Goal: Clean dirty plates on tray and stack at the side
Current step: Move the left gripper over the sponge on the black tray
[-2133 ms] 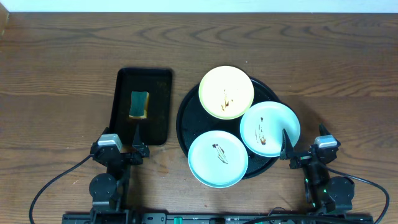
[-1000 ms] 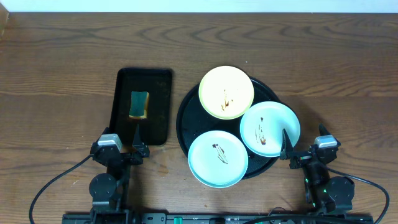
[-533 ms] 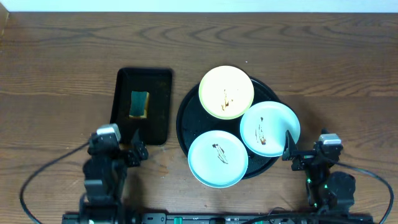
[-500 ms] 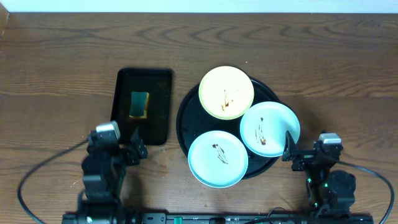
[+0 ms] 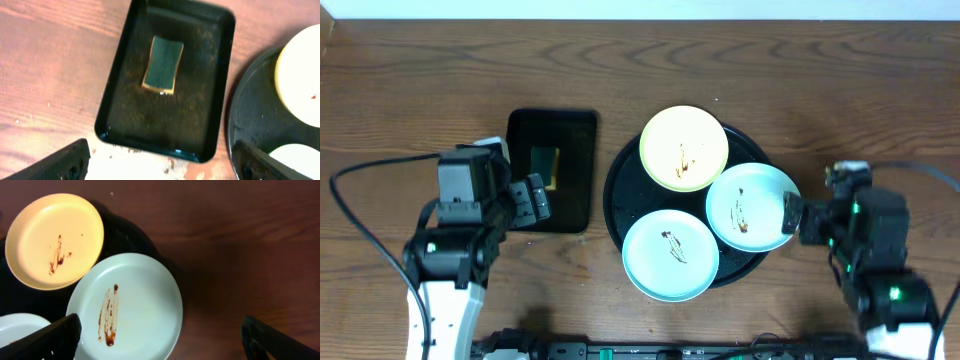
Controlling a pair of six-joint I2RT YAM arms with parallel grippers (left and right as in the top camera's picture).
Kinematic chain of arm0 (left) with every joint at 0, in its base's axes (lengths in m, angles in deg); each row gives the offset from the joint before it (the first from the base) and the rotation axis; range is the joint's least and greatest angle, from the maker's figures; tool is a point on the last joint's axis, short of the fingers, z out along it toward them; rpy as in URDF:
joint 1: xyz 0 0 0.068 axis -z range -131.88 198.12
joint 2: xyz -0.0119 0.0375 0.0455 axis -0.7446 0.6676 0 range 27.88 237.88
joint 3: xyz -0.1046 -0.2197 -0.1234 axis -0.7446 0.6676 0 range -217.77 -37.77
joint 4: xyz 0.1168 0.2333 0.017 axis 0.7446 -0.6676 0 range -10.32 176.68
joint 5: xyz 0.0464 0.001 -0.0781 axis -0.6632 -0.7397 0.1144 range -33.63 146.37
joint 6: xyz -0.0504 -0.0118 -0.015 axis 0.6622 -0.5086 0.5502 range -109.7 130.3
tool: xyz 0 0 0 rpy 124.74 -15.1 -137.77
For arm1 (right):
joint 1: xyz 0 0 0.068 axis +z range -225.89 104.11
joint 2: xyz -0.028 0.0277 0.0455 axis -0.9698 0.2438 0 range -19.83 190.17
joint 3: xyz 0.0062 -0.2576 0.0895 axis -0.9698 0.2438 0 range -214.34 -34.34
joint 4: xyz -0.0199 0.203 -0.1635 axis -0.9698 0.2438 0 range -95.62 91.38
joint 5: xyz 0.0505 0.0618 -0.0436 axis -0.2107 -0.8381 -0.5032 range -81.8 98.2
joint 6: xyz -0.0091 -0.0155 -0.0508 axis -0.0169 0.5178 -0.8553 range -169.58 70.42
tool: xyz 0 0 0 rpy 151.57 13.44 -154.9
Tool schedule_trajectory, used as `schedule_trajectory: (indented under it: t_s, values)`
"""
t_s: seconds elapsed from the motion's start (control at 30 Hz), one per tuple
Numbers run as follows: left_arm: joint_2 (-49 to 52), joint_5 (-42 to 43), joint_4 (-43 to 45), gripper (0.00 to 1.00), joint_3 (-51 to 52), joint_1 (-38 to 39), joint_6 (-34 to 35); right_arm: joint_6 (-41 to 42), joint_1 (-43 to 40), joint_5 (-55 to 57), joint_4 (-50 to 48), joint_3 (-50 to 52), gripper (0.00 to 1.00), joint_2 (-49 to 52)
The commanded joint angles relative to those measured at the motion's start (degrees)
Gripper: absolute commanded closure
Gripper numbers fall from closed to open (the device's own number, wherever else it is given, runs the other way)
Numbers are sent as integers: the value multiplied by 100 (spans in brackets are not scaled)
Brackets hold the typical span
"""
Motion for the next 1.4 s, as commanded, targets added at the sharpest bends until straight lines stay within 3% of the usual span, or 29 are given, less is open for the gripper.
schedule_trajectory:
  t_s: [0.0, 0.23, 0.43, 0.87, 1.37]
  values:
    - [219, 37, -197, 9, -87, 2, 26, -133, 33, -136, 184, -581, 1, 450]
    - [522, 101, -129, 9, -87, 2, 26, -116, 33, -435, 240, -710, 1, 667]
    - [697, 101, 942, 9, -90, 2, 4, -116, 31, -433, 236, -708, 1, 671]
    - [2876, 55, 2590, 18, -90, 2, -953, -116, 31, -431, 240, -708, 1, 671]
    - [4197, 61, 2881, 22, -87, 4, -942, -118, 31, -428, 249, -708, 1, 671]
